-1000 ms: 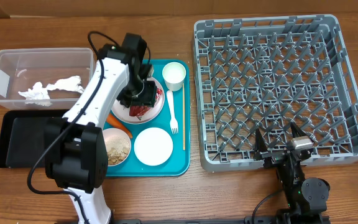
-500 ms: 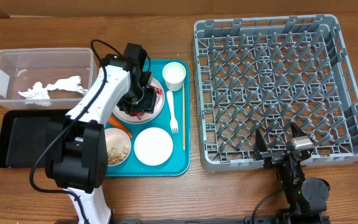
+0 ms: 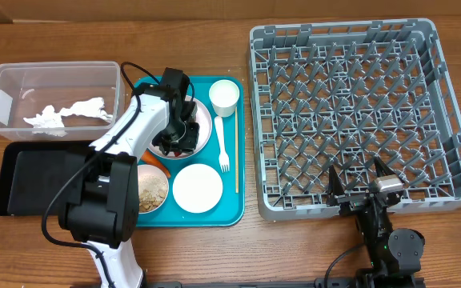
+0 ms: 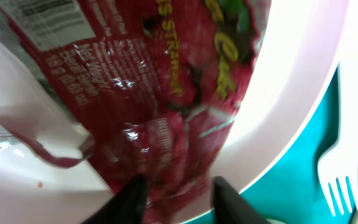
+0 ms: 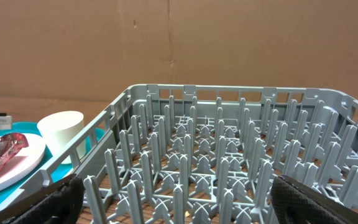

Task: Sort waste into correct bins and load items into the dishwasher rack
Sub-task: 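Reach the left gripper to the plate and grasp the red wrapper, then carry the red wrapper to the clear bin and release it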

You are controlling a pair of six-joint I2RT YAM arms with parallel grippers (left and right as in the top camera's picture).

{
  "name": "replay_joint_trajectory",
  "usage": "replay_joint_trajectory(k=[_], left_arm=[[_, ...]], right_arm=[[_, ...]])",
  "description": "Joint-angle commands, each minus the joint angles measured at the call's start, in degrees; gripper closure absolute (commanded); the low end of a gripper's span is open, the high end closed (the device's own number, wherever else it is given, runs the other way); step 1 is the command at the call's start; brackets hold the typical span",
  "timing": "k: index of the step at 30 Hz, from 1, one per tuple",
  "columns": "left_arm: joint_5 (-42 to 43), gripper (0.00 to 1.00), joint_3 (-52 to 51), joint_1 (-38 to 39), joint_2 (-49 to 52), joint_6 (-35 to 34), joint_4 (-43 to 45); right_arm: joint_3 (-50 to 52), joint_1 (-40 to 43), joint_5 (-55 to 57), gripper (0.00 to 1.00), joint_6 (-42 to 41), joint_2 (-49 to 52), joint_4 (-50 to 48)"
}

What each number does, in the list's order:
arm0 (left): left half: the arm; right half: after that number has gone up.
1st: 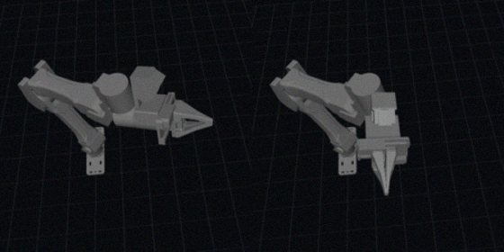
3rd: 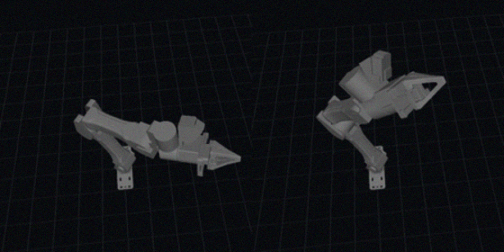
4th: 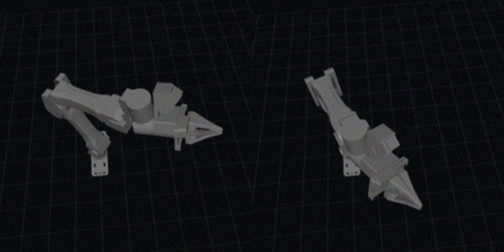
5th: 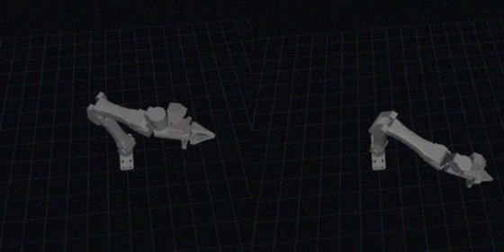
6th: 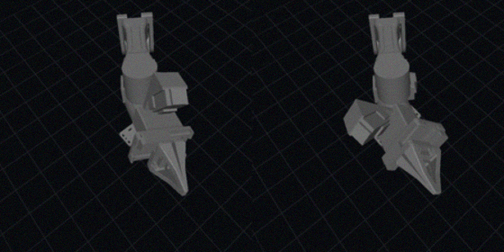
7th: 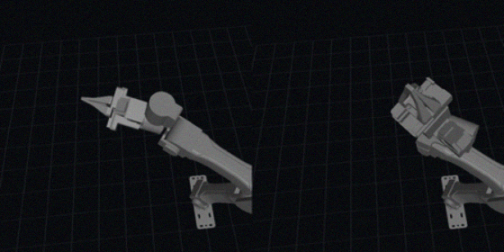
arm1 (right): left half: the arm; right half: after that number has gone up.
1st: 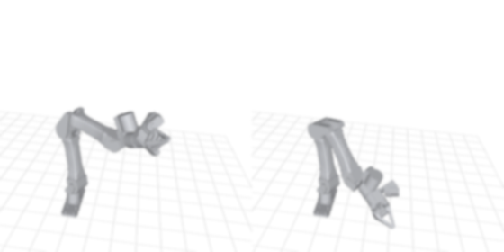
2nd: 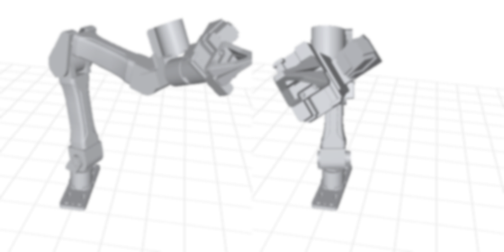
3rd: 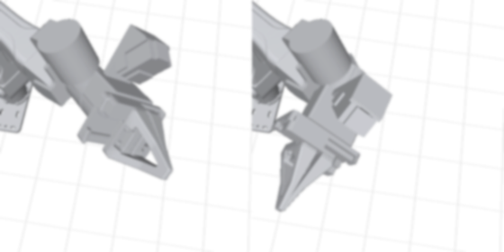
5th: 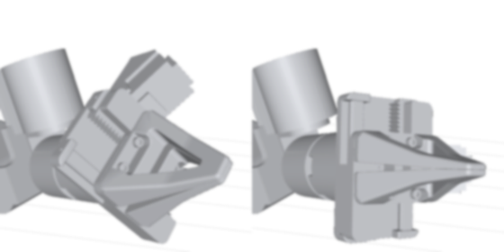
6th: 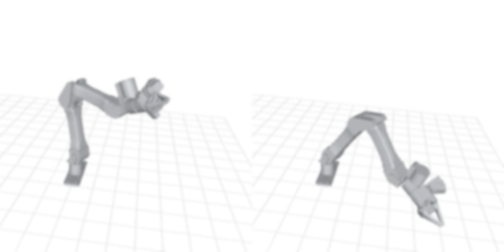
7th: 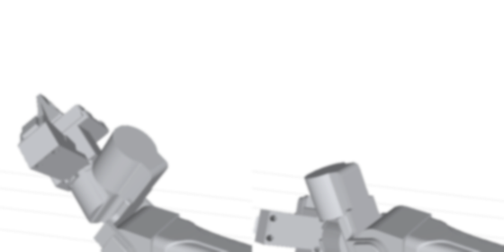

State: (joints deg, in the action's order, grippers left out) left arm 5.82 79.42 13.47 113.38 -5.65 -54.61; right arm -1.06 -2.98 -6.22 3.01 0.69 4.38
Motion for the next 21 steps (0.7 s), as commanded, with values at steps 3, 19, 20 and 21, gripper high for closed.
replay_joint_trajectory(k=[3, 19, 20, 21], left_arm=[[-0.31, 0.84, -0.46, 0.04, -0.57, 0.33, 0.04], [-2.08, 0.96, 18.69, -0.07, -0.63, -0.81, -11.50], [-2.47, 0.96, 20.37, -0.20, -0.63, -0.81, -12.37], [-3.21, 0.96, 22.12, -0.37, -0.63, -0.98, -13.29]], right_arm=[[0.61, 0.15, -0.26, 0.00, -0.22, -0.42, -0.26], [0.61, 0.15, -0.26, 0.00, -0.22, -0.42, -0.26], [0.61, 0.15, -0.26, 0.00, -0.22, -0.42, -0.26], [0.61, 0.15, -0.26, 0.00, -0.22, -0.42, -0.26]])
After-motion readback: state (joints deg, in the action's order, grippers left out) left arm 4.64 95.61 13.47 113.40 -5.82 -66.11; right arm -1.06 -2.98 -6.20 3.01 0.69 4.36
